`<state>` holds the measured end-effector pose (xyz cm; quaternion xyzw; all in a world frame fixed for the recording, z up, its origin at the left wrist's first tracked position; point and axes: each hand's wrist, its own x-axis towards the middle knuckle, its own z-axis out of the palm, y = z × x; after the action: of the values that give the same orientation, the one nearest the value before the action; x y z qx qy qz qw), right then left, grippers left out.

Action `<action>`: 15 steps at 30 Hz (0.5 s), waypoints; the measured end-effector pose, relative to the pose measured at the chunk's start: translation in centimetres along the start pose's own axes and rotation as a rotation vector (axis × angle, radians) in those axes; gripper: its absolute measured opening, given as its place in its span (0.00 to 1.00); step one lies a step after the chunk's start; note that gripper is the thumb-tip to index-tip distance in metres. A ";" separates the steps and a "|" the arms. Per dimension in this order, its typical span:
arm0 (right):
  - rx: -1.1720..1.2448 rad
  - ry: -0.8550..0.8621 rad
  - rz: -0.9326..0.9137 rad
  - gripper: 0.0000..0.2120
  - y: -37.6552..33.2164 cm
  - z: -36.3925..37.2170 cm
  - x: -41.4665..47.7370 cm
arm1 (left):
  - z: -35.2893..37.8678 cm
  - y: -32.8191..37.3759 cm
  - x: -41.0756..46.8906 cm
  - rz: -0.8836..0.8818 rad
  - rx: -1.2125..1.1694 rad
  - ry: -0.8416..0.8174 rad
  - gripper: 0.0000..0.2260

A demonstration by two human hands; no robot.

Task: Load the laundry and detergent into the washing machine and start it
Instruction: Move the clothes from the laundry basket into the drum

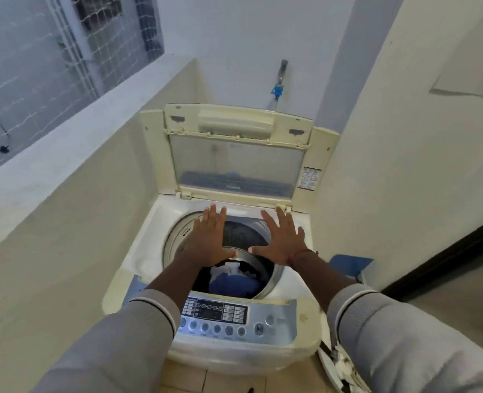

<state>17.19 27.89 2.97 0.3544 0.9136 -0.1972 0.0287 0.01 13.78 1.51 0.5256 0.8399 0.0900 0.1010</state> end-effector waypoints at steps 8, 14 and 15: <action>0.003 0.140 0.193 0.48 12.4 -4.4 -5.6 | 1.8 12.0 3.8 0.229 -0.025 0.004 0.46; -0.003 0.148 0.345 0.49 26.2 -6.8 -12.6 | 6.2 26.5 4.8 0.355 -0.073 -0.067 0.46; 0.006 0.150 0.360 0.50 28.3 -7.0 -13.8 | 7.1 28.7 4.7 0.363 -0.086 -0.081 0.46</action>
<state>46.75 40.77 2.44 0.5260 0.8343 -0.1649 -0.0055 24.73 30.72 1.70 0.6667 0.7220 0.1214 0.1396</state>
